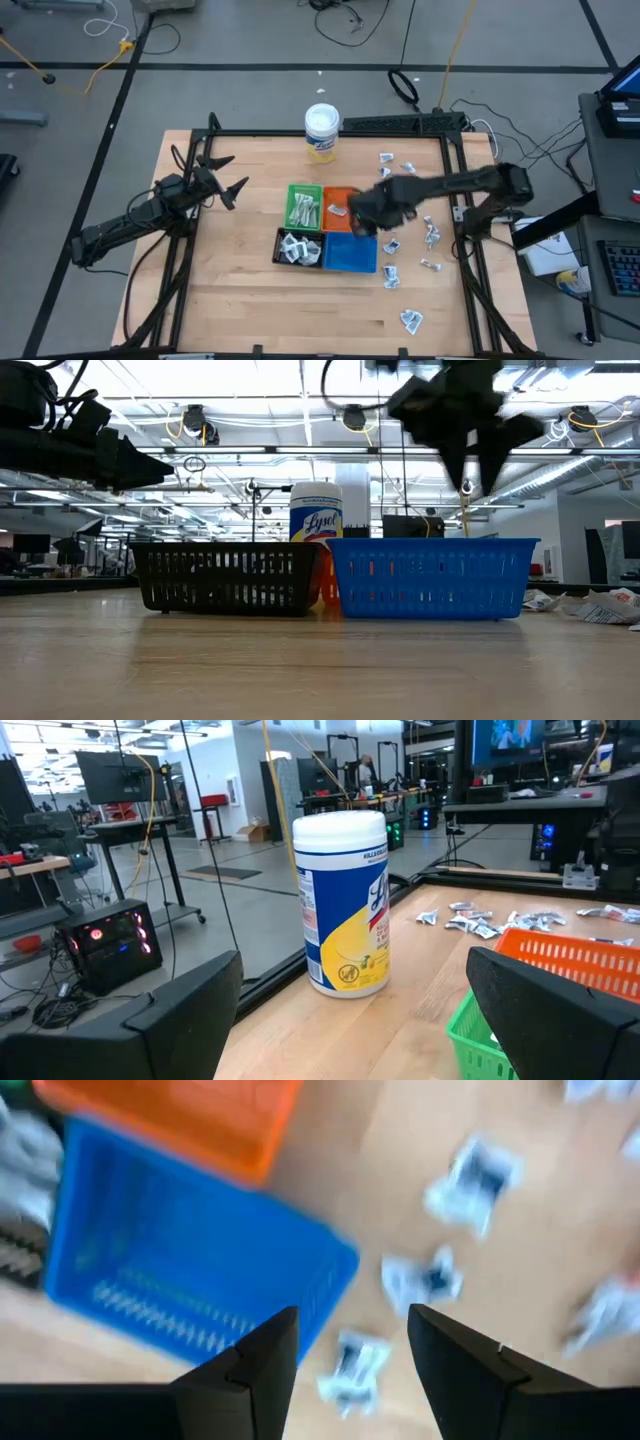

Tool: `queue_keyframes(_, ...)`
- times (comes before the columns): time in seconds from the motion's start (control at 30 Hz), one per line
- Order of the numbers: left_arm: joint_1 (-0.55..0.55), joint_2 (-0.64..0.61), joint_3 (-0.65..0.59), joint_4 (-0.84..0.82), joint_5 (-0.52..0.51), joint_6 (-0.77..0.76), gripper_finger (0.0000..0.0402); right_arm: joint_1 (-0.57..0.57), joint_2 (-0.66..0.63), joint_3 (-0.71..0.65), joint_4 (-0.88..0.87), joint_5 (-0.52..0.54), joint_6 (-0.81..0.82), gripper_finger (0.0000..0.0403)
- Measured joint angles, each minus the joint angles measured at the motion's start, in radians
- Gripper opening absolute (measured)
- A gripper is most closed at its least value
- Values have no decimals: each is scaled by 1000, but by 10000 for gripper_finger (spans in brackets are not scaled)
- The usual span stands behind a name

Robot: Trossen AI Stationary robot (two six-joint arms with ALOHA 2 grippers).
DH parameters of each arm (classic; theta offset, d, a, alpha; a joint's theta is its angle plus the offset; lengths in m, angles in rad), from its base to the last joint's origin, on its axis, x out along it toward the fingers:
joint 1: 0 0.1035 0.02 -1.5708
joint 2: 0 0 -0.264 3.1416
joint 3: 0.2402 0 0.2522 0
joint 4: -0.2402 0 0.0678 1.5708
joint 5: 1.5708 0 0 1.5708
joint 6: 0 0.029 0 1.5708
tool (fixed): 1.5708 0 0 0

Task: Pick & Place First Aid Supplies
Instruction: Put the ointment pack into the orange bin

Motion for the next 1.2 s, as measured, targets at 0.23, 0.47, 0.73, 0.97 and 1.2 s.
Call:
queue_keyframes(0.23, 0, 0, 0, 0, 0, 0, 392, 295, -51, -87, 14, 1, 358, 183)
queue_keyframes(0.47, 0, 0, 0, 0, 0, 0, 392, 570, -51, -97, 25, 1, 696, 183)
queue_keyframes(0.73, 0, 0, 0, 0, 0, 0, 392, 750, -50, -97, 44, 0, 946, 183)
queue_keyframes(0.97, 0, 0, 0, 0, 0, 0, 392, 816, -15, -101, 77, 3, 1027, 183)
queue_keyframes(1.2, 0, 0, 0, 0, 0, 0, 392, 847, 68, -192, 274, 4, 1041, 183)
